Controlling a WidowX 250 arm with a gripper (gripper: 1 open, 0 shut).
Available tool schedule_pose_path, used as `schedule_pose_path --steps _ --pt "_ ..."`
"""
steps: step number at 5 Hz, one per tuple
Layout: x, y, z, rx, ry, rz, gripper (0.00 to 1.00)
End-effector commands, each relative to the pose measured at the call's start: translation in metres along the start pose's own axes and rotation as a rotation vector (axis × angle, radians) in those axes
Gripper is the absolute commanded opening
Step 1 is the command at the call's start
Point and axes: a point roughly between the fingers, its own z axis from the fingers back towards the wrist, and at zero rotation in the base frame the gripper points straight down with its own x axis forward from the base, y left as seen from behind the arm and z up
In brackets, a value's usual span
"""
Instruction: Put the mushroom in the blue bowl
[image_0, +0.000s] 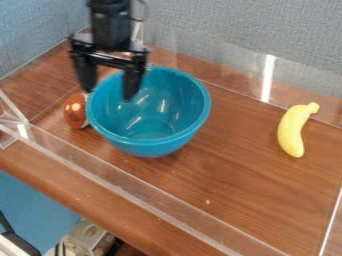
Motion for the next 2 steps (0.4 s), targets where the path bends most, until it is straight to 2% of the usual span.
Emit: schedule_pose_path --steps 1,2 --pt "0.009 0.019 0.021 0.015 -0.086 0.020 1.00" --pt "0.021 0.031 0.020 0.022 -0.093 0.056 1.00"
